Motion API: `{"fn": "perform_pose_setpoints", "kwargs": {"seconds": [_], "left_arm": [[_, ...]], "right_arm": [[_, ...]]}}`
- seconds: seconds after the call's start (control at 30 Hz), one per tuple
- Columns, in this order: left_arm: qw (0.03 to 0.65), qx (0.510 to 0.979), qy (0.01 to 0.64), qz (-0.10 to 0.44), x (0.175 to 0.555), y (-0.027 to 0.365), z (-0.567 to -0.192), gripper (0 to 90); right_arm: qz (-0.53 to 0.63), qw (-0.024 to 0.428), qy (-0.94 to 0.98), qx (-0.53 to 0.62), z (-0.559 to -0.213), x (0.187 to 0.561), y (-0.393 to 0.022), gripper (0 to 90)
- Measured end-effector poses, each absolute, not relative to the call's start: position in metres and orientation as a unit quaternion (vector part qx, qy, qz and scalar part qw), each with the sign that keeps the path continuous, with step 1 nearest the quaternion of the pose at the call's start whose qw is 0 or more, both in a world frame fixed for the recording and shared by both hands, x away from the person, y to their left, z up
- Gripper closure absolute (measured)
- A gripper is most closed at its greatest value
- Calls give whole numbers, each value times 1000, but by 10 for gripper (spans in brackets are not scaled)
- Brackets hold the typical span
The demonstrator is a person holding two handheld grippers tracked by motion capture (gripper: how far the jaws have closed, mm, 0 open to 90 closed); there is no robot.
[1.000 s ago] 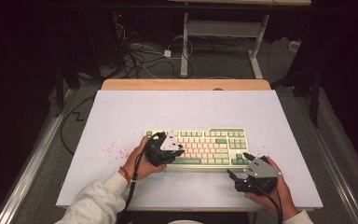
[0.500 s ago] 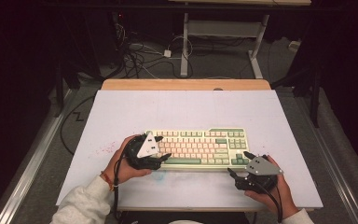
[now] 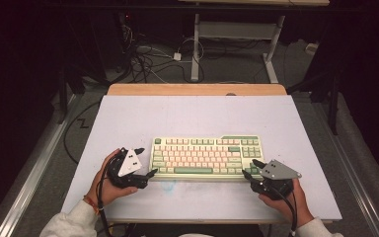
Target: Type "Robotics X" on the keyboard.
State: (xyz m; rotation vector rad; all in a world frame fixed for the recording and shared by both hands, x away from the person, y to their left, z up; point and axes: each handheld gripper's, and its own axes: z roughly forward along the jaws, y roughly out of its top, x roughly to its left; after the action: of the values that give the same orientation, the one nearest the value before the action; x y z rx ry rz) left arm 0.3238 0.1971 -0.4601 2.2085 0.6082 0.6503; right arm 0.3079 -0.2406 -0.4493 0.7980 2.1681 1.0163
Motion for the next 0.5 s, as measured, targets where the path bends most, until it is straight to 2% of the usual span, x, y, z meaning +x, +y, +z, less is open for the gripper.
{"fn": "perform_pose_setpoints", "kwargs": {"seconds": [0.17,0.27,0.33,0.5], "left_arm": [[359,863,254,250,315,207,-468,195],[355,862,261,250,307,212,-471,194],[356,861,269,245,303,216,-473,194],[357,858,277,246,299,225,-475,193]], "right_arm": [[391,282,828,287,-445,319,-232,791],[383,268,839,279,-443,325,-223,873],[384,261,842,276,-441,329,-216,899],[376,246,855,258,-436,347,-192,900]]}}
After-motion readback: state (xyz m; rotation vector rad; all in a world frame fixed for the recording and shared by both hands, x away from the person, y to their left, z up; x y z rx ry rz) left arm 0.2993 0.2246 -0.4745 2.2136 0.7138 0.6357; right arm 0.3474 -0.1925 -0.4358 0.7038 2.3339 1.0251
